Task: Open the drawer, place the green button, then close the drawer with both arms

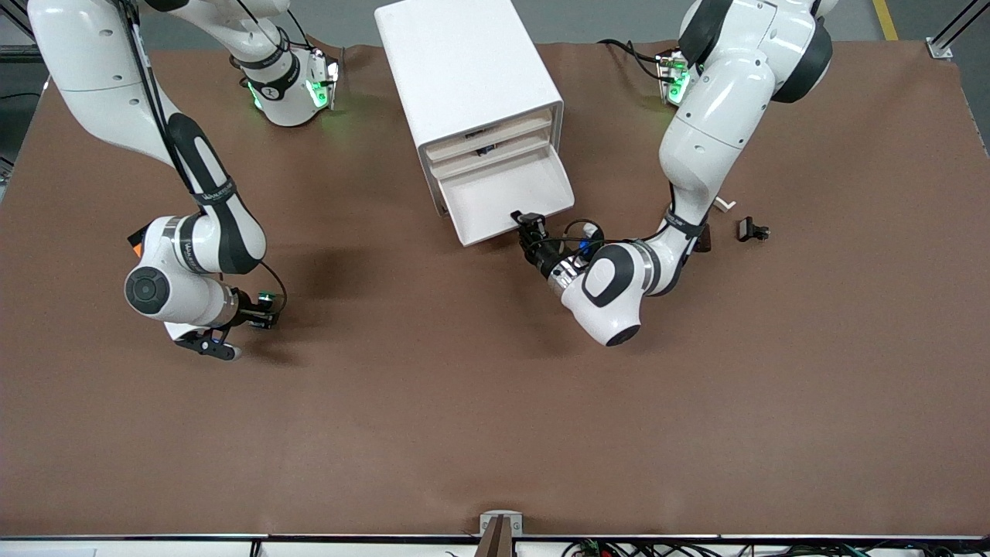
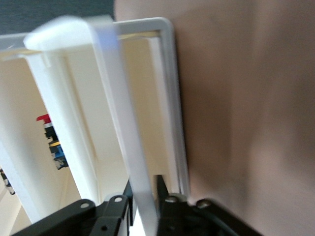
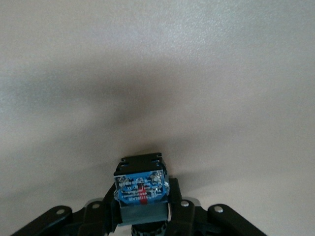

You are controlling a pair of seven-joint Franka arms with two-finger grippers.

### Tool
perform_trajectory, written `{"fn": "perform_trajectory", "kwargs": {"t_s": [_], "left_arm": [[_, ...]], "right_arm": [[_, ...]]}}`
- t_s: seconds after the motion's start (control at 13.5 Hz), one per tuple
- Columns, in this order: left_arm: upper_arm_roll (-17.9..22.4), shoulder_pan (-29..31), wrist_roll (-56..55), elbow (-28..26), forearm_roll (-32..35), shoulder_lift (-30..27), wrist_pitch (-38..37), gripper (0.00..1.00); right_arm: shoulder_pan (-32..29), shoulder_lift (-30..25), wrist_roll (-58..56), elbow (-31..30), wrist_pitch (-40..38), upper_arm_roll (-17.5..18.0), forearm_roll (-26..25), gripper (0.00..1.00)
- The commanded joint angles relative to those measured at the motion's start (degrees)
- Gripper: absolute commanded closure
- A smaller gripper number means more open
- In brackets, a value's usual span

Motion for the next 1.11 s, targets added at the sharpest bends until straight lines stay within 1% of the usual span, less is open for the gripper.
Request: {"fn": "perform_trajectory", "kwargs": {"t_s": [0.0, 0.15, 0.3, 0.37, 0.52, 0.59, 0.67, 0.82, 0.97, 1.04], "left_arm": [[2.05, 0.71, 2.06, 4.07, 2.75, -0.17, -0.87, 0.0], [2.57, 0.62, 2.06, 7.41, 8.19, -0.87, -0.87, 0.0], [2.4, 0.54, 2.14, 9.35, 18.71, -2.54, -0.78, 0.0], [2.4, 0.62, 2.67, 10.23, 23.46, -3.59, -0.7, 0.0], [2.75, 1.41, 6.34, 10.77, 30.42, -5.52, -0.43, 0.0], [3.97, 1.76, 9.32, 10.77, 32.54, -6.67, -0.26, 0.0], [5.46, 1.85, 11.96, 10.77, 33.43, -7.63, -0.17, 0.0], [8.89, 1.59, 18.11, 10.68, 36.06, -9.31, -0.17, 0.0], [10.65, 1.77, 24.17, 10.68, 39.57, -10.45, 1.84, 0.0], [11.71, 1.59, 27.34, 10.59, 42.81, -11.24, 3.42, 0.0]], "right_arm": [[1.41, -2.9, 2.25, 1.65, -7.04, 0.1, 0.03, 0.84], [4.73, -7.63, 9.51, 1.74, -14.15, 0.19, 0.03, 0.84], [8.6, -11.5, 17.6, 4.18, -23.72, 0.28, 0.03, 0.86], [10.45, -12.22, 21.3, 6.46, -28.64, 0.36, 0.12, 0.86], [16.5, -12.75, 32.0, 12.87, -38.84, 1.24, 0.99, 0.87], [19.84, -12.75, 38.93, 15.95, -42.63, 1.24, 3.18, 0.88], [23.0, -12.75, 45.09, 17.63, -44.32, 1.24, 5.55, 0.88], [29.16, -12.58, 57.48, 18.61, -43.29, 1.24, 10.21, 0.88], [35.57, -11.88, 71.45, 19.58, -38.74, 1.24, 11.55, 0.88], [37.95, -10.57, 77.61, 19.93, -35.58, 1.24, 11.63, 0.88]]}}
